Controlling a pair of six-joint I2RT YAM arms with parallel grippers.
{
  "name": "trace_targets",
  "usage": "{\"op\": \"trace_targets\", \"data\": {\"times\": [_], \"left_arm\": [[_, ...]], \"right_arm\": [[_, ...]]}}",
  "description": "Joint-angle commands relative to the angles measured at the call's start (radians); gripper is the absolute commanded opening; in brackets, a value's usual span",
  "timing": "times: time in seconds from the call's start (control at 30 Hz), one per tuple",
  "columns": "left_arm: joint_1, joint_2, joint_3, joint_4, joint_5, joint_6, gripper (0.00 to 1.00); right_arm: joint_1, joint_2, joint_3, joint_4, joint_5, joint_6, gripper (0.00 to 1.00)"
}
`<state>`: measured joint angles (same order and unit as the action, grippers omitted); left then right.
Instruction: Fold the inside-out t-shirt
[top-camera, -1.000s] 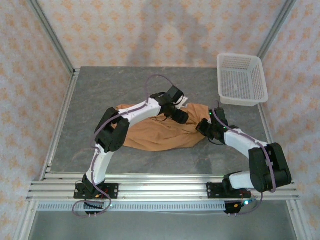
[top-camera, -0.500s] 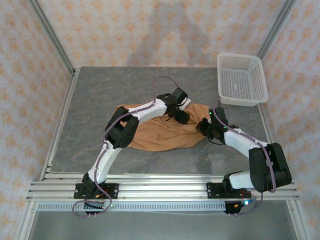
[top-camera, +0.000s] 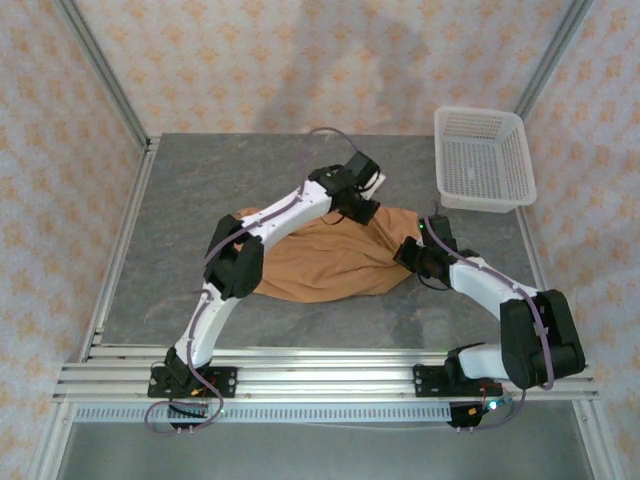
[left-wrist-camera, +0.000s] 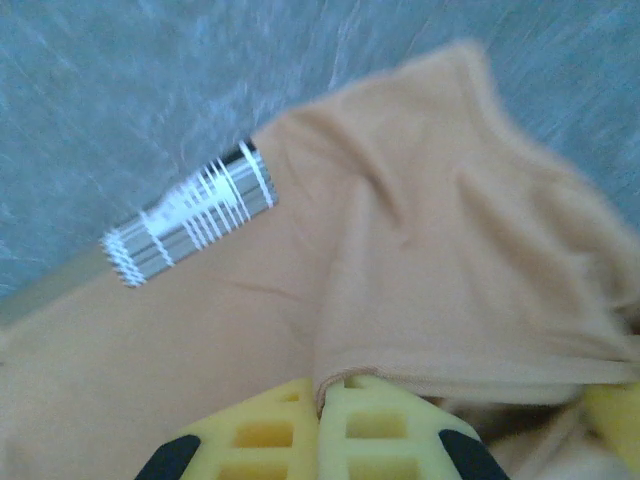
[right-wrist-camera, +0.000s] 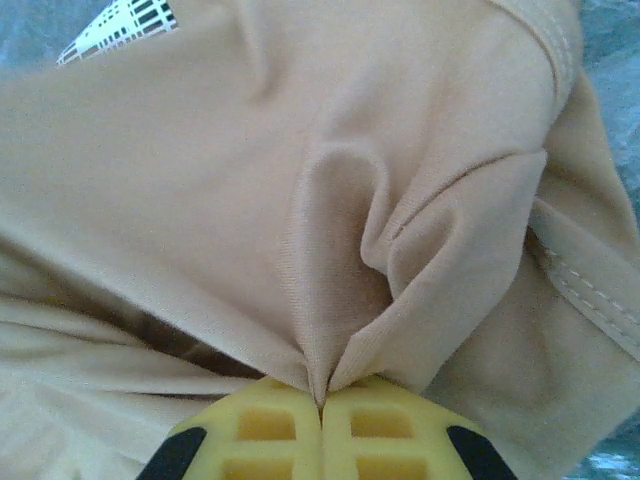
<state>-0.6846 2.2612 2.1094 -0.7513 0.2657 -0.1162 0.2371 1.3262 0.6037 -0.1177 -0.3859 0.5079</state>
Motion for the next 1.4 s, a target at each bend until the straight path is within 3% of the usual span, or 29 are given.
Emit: {"op": "trace_targets", "data": {"times": [0.0,0.17,0.3,0.4,0.47,0.67,0.93,1.0,1.1,1.17,1.3,1.37], "left_arm": [[0.031,-0.137,0.067,-0.058,0.021,-0.081,0.00],[0.070,-0.187,-0.030,-0.015,0.162,-0.178,0.00],[0.072,-0.212,-0.208,0.128,0.283,-0.281,0.00],[0.072,-0.227,-0.312,0.183,0.277,-0.327,0.00],[0.071,-0.246,-0.378,0.219,0.246,-0.343,0.00],[0.060,-0.268,-0.460,0.280,0.239,-0.371,0.00],[0.055,-0.286,-0.451,0.280,0.229,-0.387,0.00],[0.056,-0.299,-0.448,0.285,0.223,-0.393,0.00],[0.053,-0.312,-0.442,0.295,0.224,-0.406,0.00],[0.054,-0.316,-0.438,0.301,0.227,-0.412,0.00],[0.051,-0.316,-0.436,0.315,0.244,-0.443,0.00],[0.049,-0.320,-0.437,0.315,0.250,-0.444,0.00]], "right_arm": [[0.001,-0.016,-0.020,-0.100,0.105,-0.052,0.00],[0.000,-0.009,0.006,-0.155,0.166,-0.055,0.00],[0.001,-0.013,0.065,-0.193,0.136,-0.056,0.00],[0.001,-0.036,0.127,-0.228,0.042,-0.022,0.22],[0.001,-0.072,0.146,-0.223,-0.024,0.028,0.23],[0.072,-0.115,0.143,-0.074,-0.064,0.151,0.02],[0.145,0.198,0.214,0.098,-0.058,0.227,0.01],[0.153,0.253,0.203,0.153,-0.068,0.268,0.13],[0.162,0.286,0.164,0.257,-0.032,0.337,0.47],[0.163,0.304,0.157,0.290,0.002,0.375,0.60],[0.163,0.350,0.168,0.319,0.064,0.442,0.67],[0.164,0.363,0.172,0.326,0.093,0.469,0.61]]}}
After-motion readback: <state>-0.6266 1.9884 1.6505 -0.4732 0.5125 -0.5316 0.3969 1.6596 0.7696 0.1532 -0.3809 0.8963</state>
